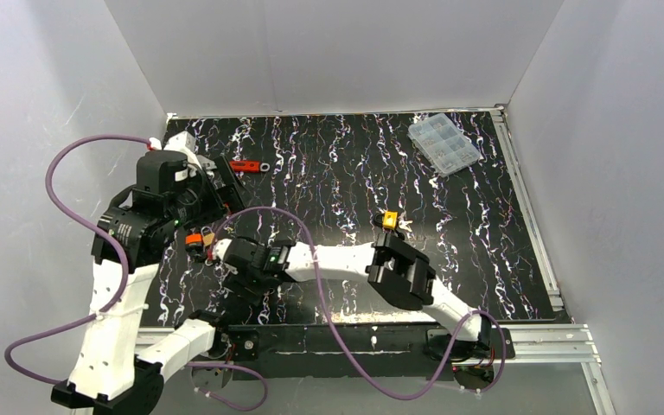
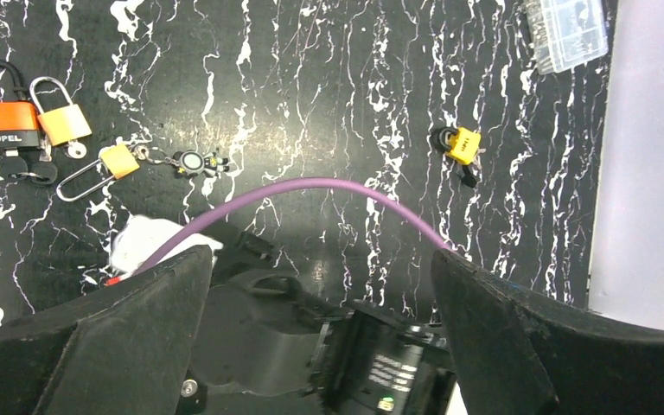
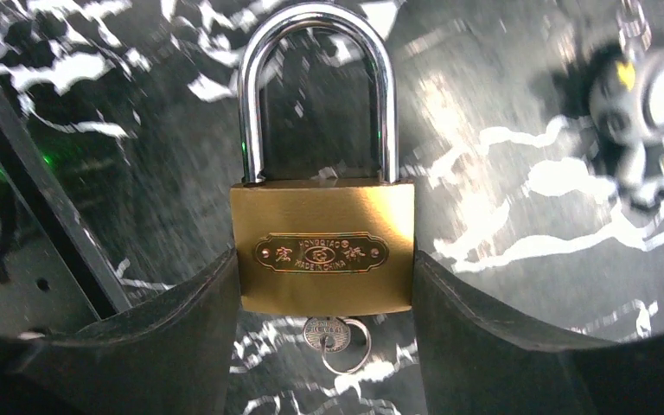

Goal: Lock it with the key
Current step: Pick up the lock from the center of the board.

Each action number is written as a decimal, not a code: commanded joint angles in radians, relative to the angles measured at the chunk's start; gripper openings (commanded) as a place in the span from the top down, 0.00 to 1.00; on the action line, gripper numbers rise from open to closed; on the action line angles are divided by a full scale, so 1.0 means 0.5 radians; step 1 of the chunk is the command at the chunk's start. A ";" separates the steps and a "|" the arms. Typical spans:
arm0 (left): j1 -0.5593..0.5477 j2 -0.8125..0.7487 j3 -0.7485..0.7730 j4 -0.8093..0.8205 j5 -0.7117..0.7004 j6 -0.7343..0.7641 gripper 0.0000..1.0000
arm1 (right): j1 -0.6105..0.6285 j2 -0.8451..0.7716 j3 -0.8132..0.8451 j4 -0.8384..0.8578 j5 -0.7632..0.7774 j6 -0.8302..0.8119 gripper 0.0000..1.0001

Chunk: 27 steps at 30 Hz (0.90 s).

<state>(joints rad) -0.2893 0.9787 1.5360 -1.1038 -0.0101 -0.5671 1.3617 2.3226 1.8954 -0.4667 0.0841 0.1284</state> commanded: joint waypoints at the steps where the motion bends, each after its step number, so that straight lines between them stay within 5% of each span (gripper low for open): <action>1: 0.010 0.001 -0.107 0.013 0.020 0.040 0.03 | -0.091 -0.225 -0.373 0.026 -0.010 0.110 0.68; 10: 0.010 0.009 -0.511 0.176 0.018 0.040 0.06 | -0.181 -0.860 -1.159 0.397 0.053 0.245 0.74; 20: 0.010 0.133 -0.918 0.364 0.186 0.077 0.19 | -0.305 -1.319 -1.646 0.593 0.073 0.313 0.77; 27: 0.011 0.283 -1.176 0.581 0.604 0.120 0.31 | -0.371 -1.610 -1.846 0.728 -0.002 0.339 0.77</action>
<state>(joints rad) -0.2890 1.0912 0.9947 -0.8806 0.1364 -0.5331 1.1912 1.6295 0.9840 -0.2420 0.1017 0.2775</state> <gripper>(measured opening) 0.711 0.704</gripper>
